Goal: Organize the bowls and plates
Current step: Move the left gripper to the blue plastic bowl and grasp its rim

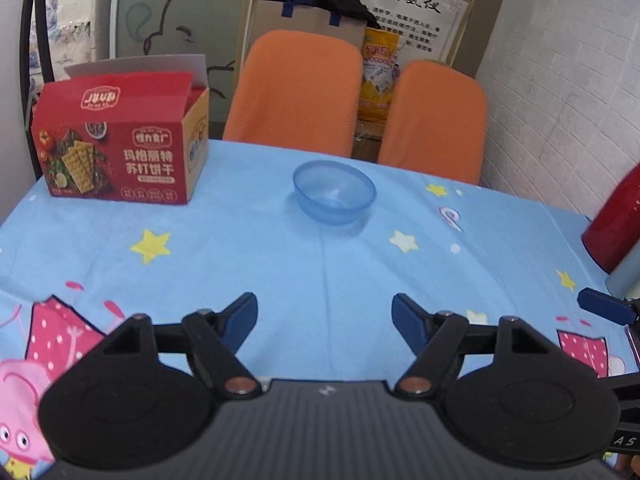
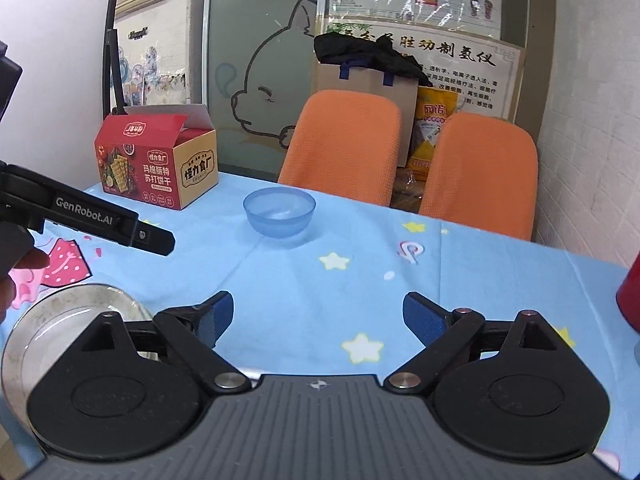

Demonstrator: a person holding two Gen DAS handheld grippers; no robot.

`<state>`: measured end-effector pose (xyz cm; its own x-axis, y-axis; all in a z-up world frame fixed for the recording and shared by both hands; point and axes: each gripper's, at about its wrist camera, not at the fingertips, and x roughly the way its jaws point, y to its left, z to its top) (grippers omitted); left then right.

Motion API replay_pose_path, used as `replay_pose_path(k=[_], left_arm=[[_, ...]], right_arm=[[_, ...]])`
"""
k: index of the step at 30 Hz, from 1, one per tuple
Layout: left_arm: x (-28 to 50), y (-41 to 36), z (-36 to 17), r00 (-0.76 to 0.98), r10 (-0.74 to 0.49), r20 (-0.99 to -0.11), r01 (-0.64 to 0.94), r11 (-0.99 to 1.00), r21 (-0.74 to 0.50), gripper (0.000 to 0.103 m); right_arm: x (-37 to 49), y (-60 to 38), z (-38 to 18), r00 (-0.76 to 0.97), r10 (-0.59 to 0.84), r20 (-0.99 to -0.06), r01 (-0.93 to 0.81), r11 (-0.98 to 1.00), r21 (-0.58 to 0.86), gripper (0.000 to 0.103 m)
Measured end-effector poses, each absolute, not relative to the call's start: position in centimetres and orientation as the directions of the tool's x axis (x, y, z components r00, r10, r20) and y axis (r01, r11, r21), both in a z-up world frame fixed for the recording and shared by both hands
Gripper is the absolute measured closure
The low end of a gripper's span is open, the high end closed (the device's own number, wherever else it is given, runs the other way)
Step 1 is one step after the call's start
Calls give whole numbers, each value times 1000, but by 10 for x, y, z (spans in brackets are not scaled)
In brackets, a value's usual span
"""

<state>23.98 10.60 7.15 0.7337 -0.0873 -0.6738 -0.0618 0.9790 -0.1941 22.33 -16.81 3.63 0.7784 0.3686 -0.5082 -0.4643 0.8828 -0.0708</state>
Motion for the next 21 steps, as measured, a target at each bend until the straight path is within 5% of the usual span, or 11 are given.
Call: replay_pose_path(k=[21], left_arm=[[431,143,15,646,-88,-758,-182,947,-264,28]], right_arm=[[436,-79,-6,590,431,-683,-586,810,5,0]])
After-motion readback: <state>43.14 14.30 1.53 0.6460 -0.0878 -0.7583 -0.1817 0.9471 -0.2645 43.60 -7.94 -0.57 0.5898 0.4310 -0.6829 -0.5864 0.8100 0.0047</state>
